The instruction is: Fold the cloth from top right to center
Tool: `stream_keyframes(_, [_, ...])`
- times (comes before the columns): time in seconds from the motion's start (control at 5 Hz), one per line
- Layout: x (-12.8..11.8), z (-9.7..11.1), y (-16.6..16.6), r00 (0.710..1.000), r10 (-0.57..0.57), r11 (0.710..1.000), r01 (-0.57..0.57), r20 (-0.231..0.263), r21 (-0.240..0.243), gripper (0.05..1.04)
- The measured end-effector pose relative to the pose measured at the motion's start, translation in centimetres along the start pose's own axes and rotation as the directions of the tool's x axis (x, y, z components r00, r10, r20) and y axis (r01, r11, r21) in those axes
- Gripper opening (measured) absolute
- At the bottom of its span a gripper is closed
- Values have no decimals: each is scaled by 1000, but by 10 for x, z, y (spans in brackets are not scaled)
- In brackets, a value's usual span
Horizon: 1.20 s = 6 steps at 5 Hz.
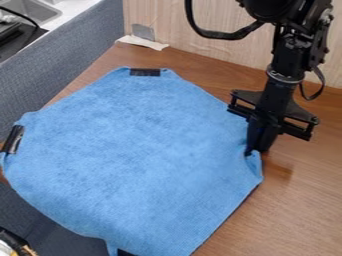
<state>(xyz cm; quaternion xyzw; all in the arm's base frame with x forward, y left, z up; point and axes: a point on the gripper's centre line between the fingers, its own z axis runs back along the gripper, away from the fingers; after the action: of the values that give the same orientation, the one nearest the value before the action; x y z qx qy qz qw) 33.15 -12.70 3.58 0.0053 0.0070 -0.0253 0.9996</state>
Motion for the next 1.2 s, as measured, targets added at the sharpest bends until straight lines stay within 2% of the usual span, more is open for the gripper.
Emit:
stream_keyframes(0.2, [1, 6, -12, 999, -39, 999, 39, 0, -33, 68])
stream_keyframes(0.4, [7, 31, -14, 998, -49, 995, 51, 33, -86, 68])
stream_keyframes(0.6, [14, 57, 5, 998, 4, 993, 4, 69, -114, 68])
stream_keyframes(0.8, [16, 73, 35, 991, 69, 989, -53, 113, -135, 68])
stream_keyframes(1.0, [7, 68, 71, 984, 147, 981, -132, 97, -141, 68])
stream_keyframes(1.2, [-10, 57, 96, 979, 197, 978, -192, 57, -86, 68])
